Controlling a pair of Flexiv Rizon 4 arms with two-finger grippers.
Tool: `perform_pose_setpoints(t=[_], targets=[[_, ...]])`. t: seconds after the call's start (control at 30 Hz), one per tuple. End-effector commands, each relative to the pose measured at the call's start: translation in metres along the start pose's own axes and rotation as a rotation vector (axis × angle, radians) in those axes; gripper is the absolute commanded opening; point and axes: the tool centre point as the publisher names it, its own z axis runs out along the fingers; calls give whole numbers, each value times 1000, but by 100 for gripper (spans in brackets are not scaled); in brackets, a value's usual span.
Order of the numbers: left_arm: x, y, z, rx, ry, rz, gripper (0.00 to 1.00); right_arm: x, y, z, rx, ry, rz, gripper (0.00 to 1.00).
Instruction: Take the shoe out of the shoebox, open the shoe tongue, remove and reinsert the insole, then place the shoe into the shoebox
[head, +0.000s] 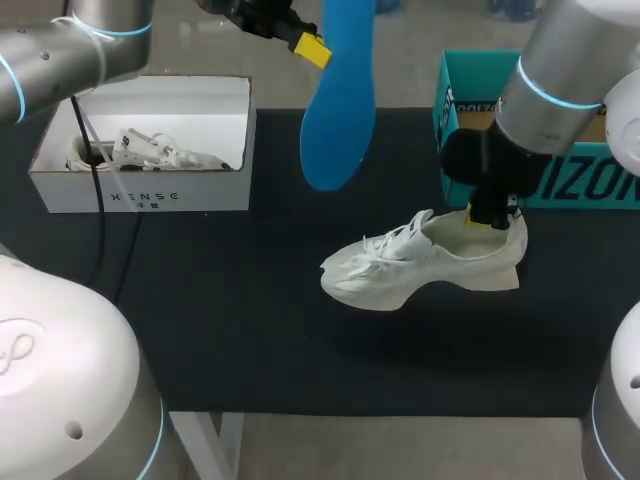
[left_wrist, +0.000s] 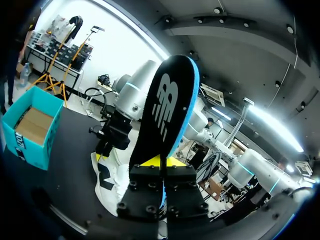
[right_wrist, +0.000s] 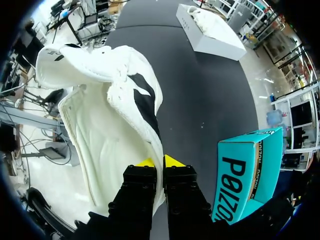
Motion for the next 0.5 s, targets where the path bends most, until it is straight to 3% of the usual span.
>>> perform_pose_setpoints(t=[0.03, 0.33, 0.5], targets=[[0, 0, -1, -1, 1, 0, 0, 1, -1, 0, -1, -3, 0, 0], [0, 0, -1, -1, 1, 0, 0, 1, -1, 0, -1, -3, 0, 0], [0, 0, -1, -1, 1, 0, 0, 4, -12, 6, 114, -99, 388, 0]])
